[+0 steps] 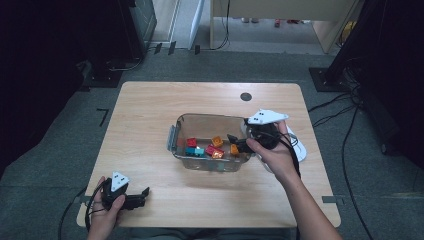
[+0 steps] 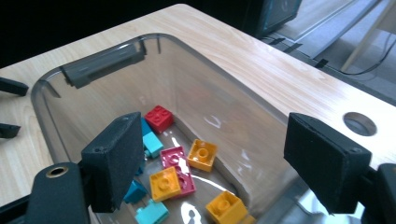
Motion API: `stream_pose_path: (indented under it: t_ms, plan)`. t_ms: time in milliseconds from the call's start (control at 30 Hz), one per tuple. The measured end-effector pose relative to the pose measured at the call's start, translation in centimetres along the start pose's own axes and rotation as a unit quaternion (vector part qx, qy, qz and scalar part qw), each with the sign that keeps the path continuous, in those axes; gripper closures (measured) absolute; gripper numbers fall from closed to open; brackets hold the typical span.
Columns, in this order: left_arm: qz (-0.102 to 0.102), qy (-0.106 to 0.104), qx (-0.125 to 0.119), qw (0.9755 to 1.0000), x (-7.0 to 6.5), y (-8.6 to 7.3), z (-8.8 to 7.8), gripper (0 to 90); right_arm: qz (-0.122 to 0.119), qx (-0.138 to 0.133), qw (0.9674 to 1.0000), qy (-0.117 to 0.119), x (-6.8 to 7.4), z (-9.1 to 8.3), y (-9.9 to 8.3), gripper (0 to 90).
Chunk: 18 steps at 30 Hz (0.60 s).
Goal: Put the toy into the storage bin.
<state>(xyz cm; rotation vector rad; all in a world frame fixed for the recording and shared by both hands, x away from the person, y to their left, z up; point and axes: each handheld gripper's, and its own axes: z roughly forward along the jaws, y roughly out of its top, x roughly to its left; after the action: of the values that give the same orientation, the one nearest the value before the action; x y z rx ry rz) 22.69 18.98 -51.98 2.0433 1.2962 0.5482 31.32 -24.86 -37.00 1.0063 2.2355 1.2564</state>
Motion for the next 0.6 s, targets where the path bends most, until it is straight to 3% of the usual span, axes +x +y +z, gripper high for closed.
stream_pose_path:
  t_ms: [600]
  plan:
    - [-0.003, 0.003, -0.001, 1.0, 0.0, 0.1, 0.1, 2.0, 0.027, -0.016, 0.9989, -0.036, -3.0, -3.2, -1.3, 20.3]
